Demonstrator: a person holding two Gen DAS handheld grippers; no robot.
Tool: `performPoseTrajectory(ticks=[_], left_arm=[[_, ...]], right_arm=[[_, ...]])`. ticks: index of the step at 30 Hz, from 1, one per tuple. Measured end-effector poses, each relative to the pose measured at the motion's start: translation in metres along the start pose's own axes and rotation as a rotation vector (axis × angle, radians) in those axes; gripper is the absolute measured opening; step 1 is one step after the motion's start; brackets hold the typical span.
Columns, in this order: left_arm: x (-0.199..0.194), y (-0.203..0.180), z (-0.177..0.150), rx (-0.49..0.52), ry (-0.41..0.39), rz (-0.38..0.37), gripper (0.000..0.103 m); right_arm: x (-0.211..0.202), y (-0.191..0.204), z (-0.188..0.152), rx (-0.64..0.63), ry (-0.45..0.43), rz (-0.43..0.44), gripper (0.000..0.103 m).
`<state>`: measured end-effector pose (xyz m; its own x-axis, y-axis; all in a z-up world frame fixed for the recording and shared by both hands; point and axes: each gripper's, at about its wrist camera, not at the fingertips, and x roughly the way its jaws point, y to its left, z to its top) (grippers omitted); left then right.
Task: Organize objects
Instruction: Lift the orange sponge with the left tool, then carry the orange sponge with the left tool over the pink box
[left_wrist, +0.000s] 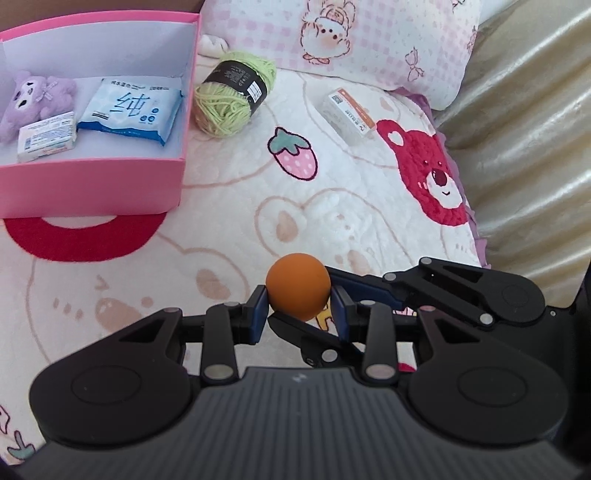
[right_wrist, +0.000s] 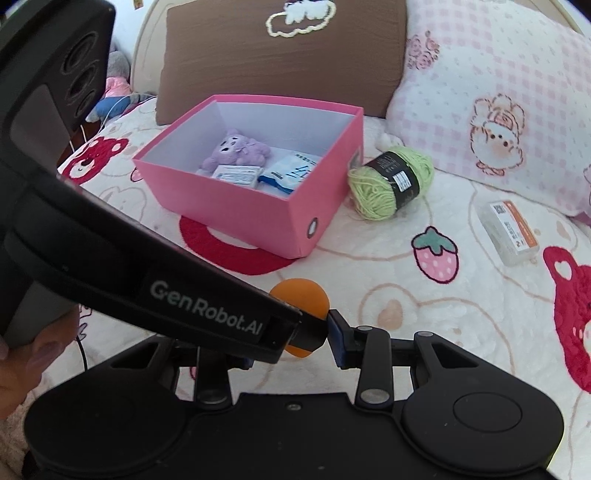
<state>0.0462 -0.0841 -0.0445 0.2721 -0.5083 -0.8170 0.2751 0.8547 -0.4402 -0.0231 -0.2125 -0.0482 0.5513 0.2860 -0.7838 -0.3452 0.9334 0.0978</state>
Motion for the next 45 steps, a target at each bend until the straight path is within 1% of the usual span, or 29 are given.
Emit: performPoseTrajectory(ticks=[14, 23, 33, 41, 45], left_arm=[[-0.043, 0.022, -0.01, -0.041, -0.068, -0.025, 0.034], [-0.068, 0.032, -0.014, -0.047, -0.116, -0.049, 0.034], [-0.087, 0.055, -0.019, -0.074, -0.158, -0.065, 0.035], [-0.097, 0.074, -0.022, -0.099, -0.182, -0.064, 0.035], [-0.107, 0.078, -0.018, -0.101, -0.205, -0.031, 0.035]], right_arm=[[-0.015, 0.041, 0.019, -0.082, -0.015, -0.001, 0.044], [-0.024, 0.063, 0.031, -0.126, -0.028, -0.023, 0.044], [-0.019, 0.089, 0.046, -0.166, -0.023, -0.035, 0.045], [-0.01, 0.111, 0.056, -0.192, -0.012, -0.045, 0.045], [-0.007, 0.122, 0.066, -0.2, -0.018, -0.048, 0.045]])
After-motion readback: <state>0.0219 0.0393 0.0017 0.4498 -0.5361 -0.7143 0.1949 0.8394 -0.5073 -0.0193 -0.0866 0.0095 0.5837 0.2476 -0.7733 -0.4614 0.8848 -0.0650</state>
